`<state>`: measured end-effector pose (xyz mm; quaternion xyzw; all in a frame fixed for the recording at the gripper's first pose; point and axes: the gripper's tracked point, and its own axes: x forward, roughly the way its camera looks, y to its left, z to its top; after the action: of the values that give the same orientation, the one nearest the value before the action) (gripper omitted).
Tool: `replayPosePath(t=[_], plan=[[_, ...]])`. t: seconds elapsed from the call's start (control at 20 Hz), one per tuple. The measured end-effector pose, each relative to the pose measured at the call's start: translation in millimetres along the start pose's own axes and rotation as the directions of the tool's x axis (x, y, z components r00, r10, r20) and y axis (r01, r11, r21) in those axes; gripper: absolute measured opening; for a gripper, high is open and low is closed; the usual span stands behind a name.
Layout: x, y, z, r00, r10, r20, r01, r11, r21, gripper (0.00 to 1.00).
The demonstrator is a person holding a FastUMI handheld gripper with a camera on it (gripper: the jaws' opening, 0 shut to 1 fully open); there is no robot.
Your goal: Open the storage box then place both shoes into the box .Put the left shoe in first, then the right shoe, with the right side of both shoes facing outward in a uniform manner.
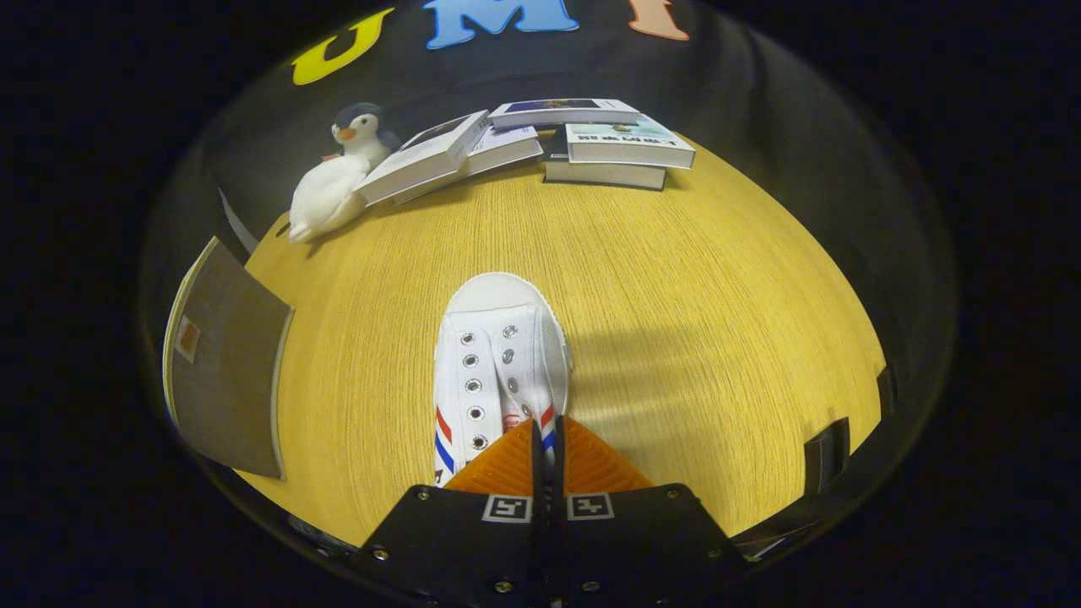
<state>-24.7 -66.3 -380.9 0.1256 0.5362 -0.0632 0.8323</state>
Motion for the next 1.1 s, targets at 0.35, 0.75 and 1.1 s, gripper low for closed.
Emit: replayPosePath(t=[0.35, 0.75, 1.1], plan=[[-24.0, 24.9, 9.7, 0.995, 0.101, 0.011, -0.101, 0.984, 0.146, 0.0], [-68.2, 92.2, 51.8, 0.975, 0.202, 0.093, -0.214, 0.968, 0.135, 0.0], [-93.9, 158.4, 70.2, 0.955, 0.27, 0.123, -0.283, 0.954, 0.1, 0.0]])
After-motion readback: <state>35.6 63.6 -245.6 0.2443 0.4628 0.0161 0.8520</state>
